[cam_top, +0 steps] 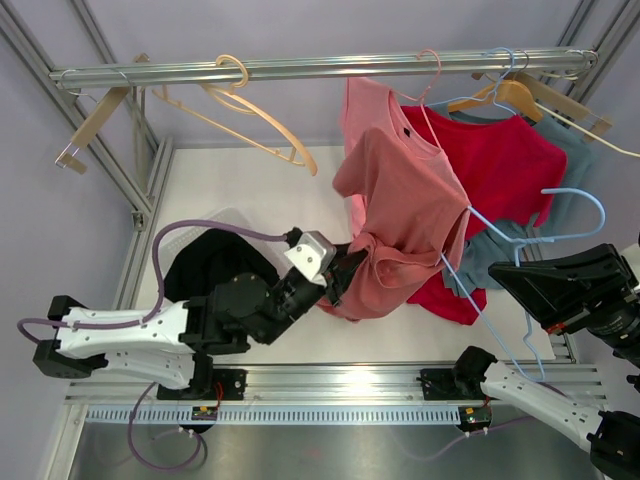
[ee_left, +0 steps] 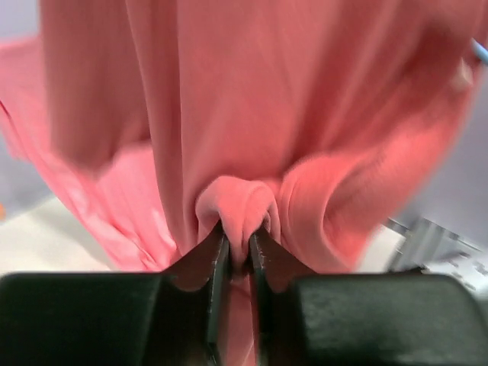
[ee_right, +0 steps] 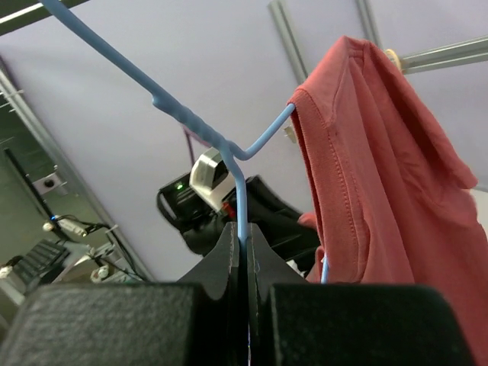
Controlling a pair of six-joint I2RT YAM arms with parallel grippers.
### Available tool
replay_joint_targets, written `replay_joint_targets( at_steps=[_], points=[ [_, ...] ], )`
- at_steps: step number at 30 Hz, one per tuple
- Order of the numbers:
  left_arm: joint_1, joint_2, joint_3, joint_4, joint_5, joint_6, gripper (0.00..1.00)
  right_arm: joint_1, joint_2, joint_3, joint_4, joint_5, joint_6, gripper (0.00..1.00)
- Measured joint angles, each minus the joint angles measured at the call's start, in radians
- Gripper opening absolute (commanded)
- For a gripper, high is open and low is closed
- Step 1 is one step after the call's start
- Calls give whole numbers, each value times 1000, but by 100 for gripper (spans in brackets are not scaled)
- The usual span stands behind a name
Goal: Remove the t-shirt from the hanger
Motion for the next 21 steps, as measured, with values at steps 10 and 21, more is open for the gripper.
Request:
replay_joint_targets(
  at_steps=[10, 21],
  points=[
    [209, 172, 109, 29, 245, -2, 59, 0, 0, -21, 16, -113, 45, 0],
    [216, 174, 232, -136, 255, 13, 0, 0, -12, -35, 22, -140, 57, 0]
  ],
)
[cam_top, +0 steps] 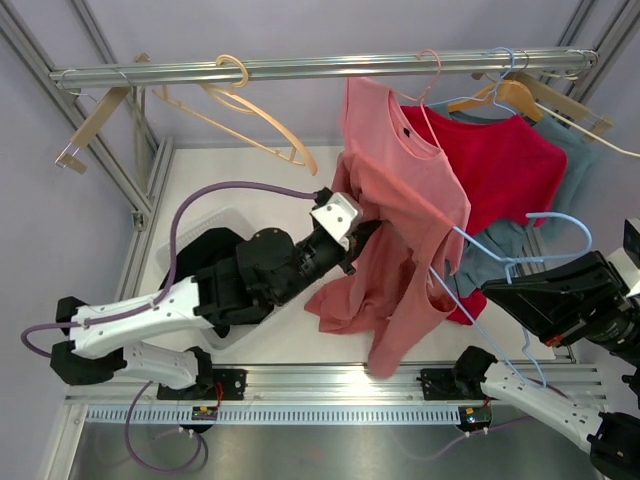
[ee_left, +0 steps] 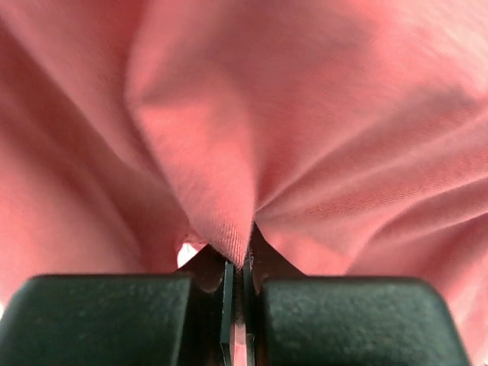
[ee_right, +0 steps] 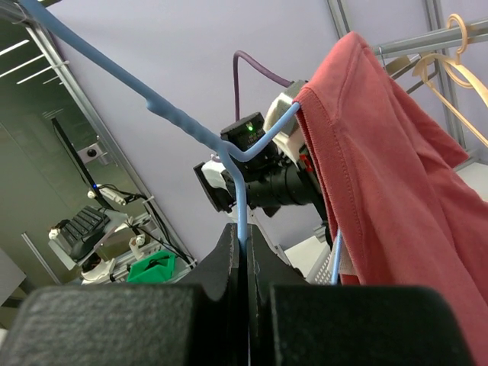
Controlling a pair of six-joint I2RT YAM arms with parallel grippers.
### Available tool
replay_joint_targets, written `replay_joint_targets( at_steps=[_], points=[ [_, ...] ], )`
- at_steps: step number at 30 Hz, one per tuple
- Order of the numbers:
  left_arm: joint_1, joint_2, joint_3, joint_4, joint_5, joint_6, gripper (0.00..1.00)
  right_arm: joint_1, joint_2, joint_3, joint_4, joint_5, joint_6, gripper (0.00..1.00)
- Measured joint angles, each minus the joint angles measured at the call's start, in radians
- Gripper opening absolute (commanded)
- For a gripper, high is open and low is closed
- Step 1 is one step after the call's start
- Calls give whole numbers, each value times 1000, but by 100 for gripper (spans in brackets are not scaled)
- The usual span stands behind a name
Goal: Remove the t-shirt from the hanger
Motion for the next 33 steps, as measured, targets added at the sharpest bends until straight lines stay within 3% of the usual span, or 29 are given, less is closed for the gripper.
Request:
replay_joint_targets(
  at_steps=[3, 9, 15, 18, 21, 29, 33],
  points=[
    [0, -23, 113, -134, -1, -4, 0, 0, -23, 2, -13, 8, -4, 0],
    [0, -71, 500, -389, -12, -13, 0, 0, -66, 15, -59, 60, -27, 0],
    [0, -90, 868, -454, -157, 109, 0, 0, -55, 26, -76, 95, -58, 0],
    [1, -92, 968, -429, -241, 221, 0, 0, -22, 34, -75, 96, -72, 0],
    [1, -137, 887, -335, -307, 314, 0, 0, 23, 30, -72, 93, -80, 0],
    [8, -377, 184, -163, -409, 388, 0, 0, 93, -38, -61, 55, -83, 0],
    [24, -366, 116, -187, -426, 407, 0, 0, 130, -40, -45, 25, -89, 0]
  ],
)
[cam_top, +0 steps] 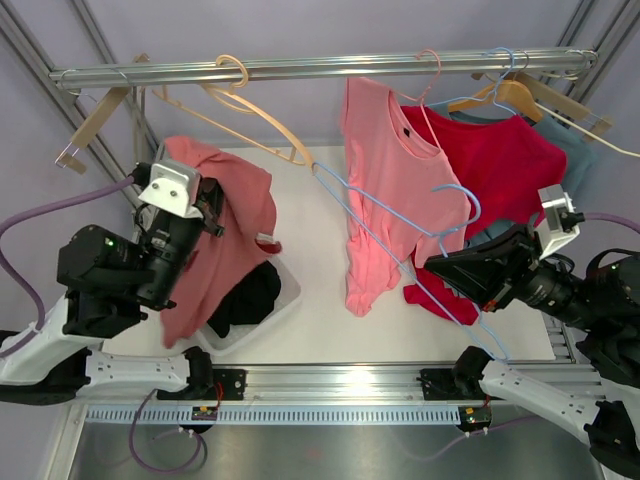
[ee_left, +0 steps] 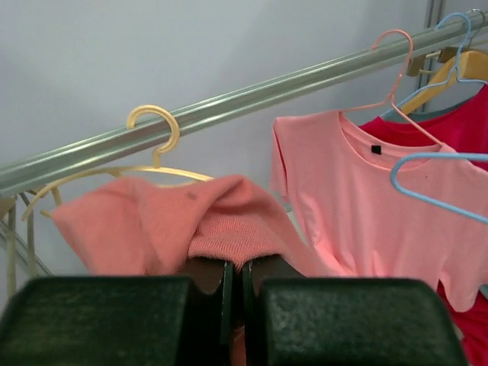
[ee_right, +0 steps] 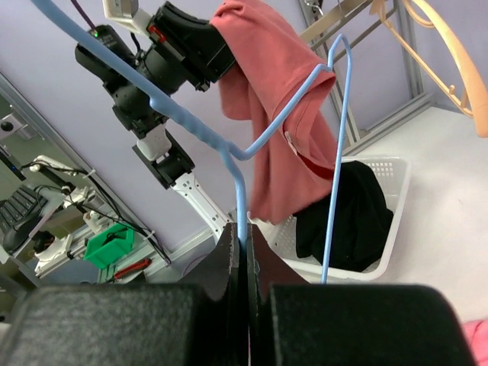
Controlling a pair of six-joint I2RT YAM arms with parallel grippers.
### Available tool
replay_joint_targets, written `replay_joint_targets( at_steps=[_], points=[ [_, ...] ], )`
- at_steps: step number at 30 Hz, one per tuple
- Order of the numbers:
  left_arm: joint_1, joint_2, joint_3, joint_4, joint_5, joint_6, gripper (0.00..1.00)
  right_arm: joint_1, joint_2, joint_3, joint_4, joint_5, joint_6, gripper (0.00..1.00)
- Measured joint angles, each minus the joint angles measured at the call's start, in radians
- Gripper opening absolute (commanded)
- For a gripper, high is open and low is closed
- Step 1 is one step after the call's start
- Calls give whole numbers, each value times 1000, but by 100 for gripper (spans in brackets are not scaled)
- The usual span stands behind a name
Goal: Remove the t-shirt from the hanger
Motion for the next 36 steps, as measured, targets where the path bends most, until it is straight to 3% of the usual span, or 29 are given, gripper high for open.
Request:
replay_joint_targets(
  at_steps=[2, 8, 12, 22, 27, 30, 36],
  points=[
    [2, 33, 76, -13, -1, 21, 0, 0, 20, -2, 9, -10, -2, 0],
    [2, 164, 537, -19, 12, 88, 0, 0, 62, -17, 24, -26, -10, 0],
    [4, 122, 588, 37, 11, 126, 0, 0, 64, -19, 23, -25, -11, 0],
    [5, 39, 240, 129, -5, 196, 0, 0, 47, -3, -5, -7, -29, 0],
    [9, -68, -82, 208, -27, 194, 0, 0, 48, -3, -6, -8, -32, 0],
    [30, -148, -263, 223, -53, 146, 0, 0, 56, -3, -6, -10, -32, 0],
    [72, -327, -575, 180, -156, -83, 0, 0, 76, -19, 0, -11, -36, 0]
  ],
)
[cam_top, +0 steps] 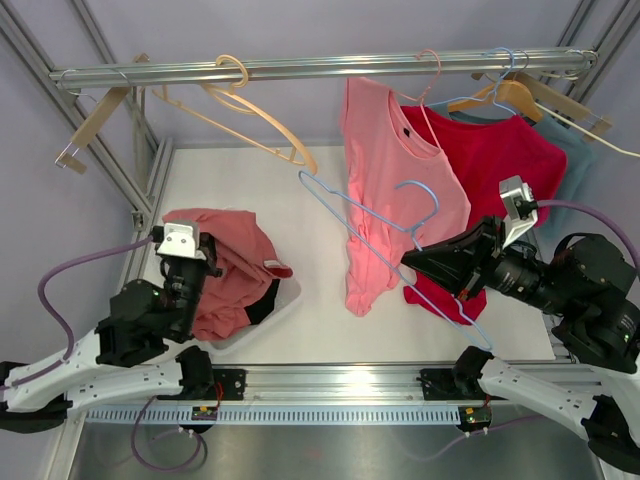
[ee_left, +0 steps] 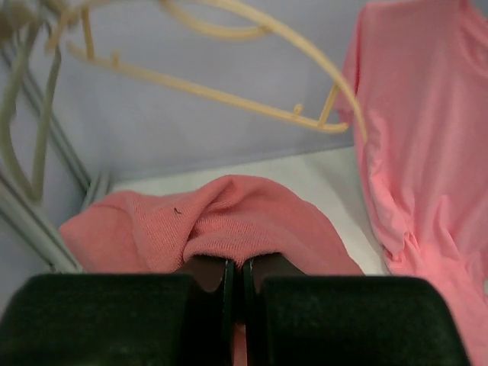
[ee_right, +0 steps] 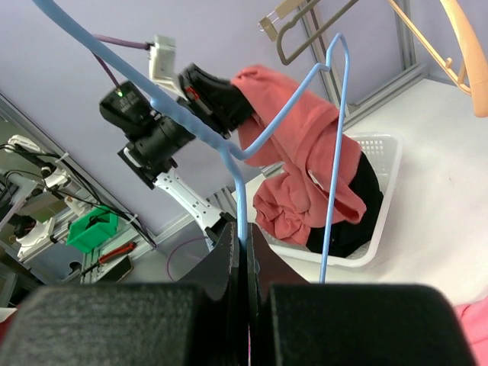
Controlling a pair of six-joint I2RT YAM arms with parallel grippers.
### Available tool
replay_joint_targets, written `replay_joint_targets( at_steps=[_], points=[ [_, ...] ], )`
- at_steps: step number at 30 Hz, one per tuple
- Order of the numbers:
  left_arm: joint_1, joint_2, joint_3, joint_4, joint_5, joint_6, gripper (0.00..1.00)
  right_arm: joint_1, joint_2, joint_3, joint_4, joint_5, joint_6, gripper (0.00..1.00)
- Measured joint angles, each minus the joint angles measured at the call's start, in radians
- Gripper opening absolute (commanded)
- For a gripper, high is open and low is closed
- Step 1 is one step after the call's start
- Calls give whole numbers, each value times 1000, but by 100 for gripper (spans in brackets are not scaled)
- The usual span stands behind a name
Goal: Remove the t-shirt from the hanger
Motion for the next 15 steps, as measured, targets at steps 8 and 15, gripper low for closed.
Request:
replay_joint_targets(
  at_steps=[8, 15],
  points=[
    [30, -17, -64, -596, -246, -809, 0, 0, 24, -31, 23, 6, -5, 0],
    [297, 216, -95, -834, -192, -1232, 0, 0, 111, -14, 18, 131, -49, 0]
  ],
)
